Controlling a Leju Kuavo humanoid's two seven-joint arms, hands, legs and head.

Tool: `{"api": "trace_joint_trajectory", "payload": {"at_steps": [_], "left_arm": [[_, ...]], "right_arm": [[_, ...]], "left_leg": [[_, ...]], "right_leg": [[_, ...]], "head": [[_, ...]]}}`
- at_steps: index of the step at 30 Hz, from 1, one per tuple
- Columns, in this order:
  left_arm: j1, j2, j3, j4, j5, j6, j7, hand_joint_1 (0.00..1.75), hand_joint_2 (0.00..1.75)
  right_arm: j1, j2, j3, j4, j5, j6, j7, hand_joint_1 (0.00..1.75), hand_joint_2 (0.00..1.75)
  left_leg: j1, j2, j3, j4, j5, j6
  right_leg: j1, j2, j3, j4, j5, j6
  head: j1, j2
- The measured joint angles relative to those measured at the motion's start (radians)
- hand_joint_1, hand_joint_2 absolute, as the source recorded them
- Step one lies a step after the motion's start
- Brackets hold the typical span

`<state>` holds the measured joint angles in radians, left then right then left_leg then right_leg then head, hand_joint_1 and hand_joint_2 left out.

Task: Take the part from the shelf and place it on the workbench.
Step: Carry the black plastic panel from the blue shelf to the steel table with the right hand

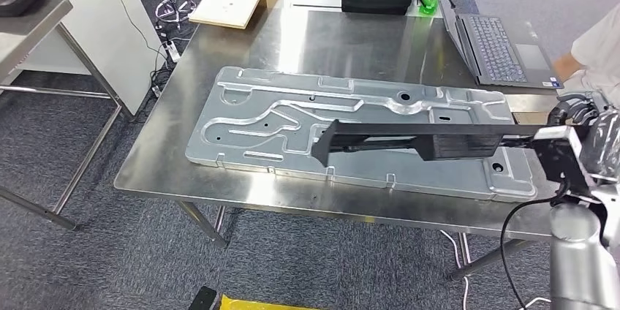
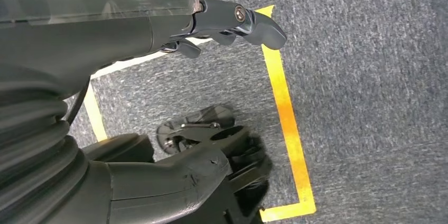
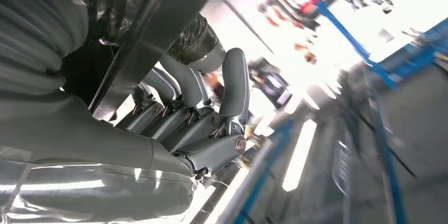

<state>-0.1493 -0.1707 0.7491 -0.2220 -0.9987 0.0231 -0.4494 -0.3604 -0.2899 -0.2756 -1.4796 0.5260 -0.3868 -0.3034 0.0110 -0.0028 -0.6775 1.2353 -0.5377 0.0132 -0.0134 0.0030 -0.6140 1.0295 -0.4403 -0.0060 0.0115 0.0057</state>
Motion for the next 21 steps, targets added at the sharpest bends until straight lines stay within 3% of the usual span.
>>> {"api": "trace_joint_trajectory", "payload": {"at_steps": [2, 3, 8, 11, 13, 14, 17, 19, 21], "left_arm": [[-0.002, 0.001, 0.0, 0.0, 0.0, -0.004, 0.0, 0.0, 1.75], [-0.004, 0.002, -0.001, 0.0, -0.002, -0.005, -0.001, 0.0, 1.75], [-0.008, 0.003, -0.006, 0.0, -0.012, -0.01, -0.008, 0.0, 1.75], [-0.011, 0.003, -0.011, 0.0, -0.016, -0.012, -0.01, 0.0, 1.75], [-0.009, 0.003, -0.013, 0.0, -0.017, -0.013, -0.011, 0.0, 1.75], [-0.009, 0.003, -0.015, 0.0, -0.017, -0.013, -0.011, 0.0, 1.75], [-0.01, 0.003, -0.018, 0.0, -0.017, -0.01, -0.011, 0.0, 1.75], [-0.012, 0.003, -0.019, 0.0, -0.015, 0.003, -0.009, 0.0, 1.75], [-0.013, 0.002, -0.019, 0.0, -0.013, 0.019, -0.007, 0.0, 1.75]], "right_arm": [[-0.027, -0.022, -0.002, 0.039, 0.003, 0.017, 0.003, 1.75, 1.75], [-0.038, -0.03, -0.003, 0.054, 0.004, 0.022, 0.003, 1.75, 1.75], [-0.059, -0.055, -0.004, 0.101, 0.014, 0.03, 0.003, 1.75, 1.75], [-0.068, -0.064, -0.006, 0.117, 0.014, 0.03, 0.002, 1.75, 1.75], [-0.065, -0.064, -0.006, 0.125, 0.014, 0.03, 0.002, 1.75, 1.75], [-0.063, -0.065, -0.006, 0.129, 0.014, 0.03, 0.002, 1.75, 1.75], [-0.063, -0.066, -0.009, 0.135, 0.012, 0.03, 0.0, 1.75, 1.75], [-0.062, -0.067, -0.012, 0.138, 0.01, 0.029, -0.002, 1.75, 1.75], [-0.055, -0.067, -0.017, 0.139, 0.009, 0.029, -0.005, 1.75, 1.75]], "left_leg": [[-0.004, -0.001, 0.053, -0.13, 0.062, 0.013], [-0.007, -0.001, 0.071, -0.171, 0.075, 0.017], [-0.009, -0.002, 0.091, -0.218, 0.085, 0.034], [-0.005, -0.001, 0.102, -0.23, 0.083, 0.044], [-0.004, 0.0, 0.11, -0.229, 0.075, 0.043], [-0.003, 0.0, 0.116, -0.227, 0.071, 0.041], [-0.001, -0.001, 0.132, -0.214, 0.051, 0.025], [-0.003, -0.003, 0.131, -0.209, 0.043, 0.013], [-0.005, -0.003, 0.131, -0.21, 0.038, 0.004]], "right_leg": [[0.004, 0.002, -0.001, 0.006, -0.004, 0.004], [0.004, 0.003, -0.002, 0.008, -0.005, 0.008], [-0.002, 0.002, -0.012, 0.026, -0.018, 0.037], [-0.008, 0.0, -0.094, 0.184, -0.086, 0.052], [-0.014, 0.0, -0.144, 0.264, -0.096, 0.06], [-0.017, -0.001, -0.145, 0.255, -0.073, 0.064], [-0.021, -0.004, -0.07, 0.084, 0.025, 0.068], [-0.015, -0.005, -0.044, 0.025, 0.029, 0.055], [-0.012, -0.004, -0.042, 0.019, 0.018, 0.037]], "head": [[0.0, 0.0], [0.0, 0.0], [0.0, 0.0], [0.001, 0.0], [0.001, 0.0], [0.001, 0.0], [0.001, 0.0], [0.001, 0.0], [0.0, 0.0]]}}
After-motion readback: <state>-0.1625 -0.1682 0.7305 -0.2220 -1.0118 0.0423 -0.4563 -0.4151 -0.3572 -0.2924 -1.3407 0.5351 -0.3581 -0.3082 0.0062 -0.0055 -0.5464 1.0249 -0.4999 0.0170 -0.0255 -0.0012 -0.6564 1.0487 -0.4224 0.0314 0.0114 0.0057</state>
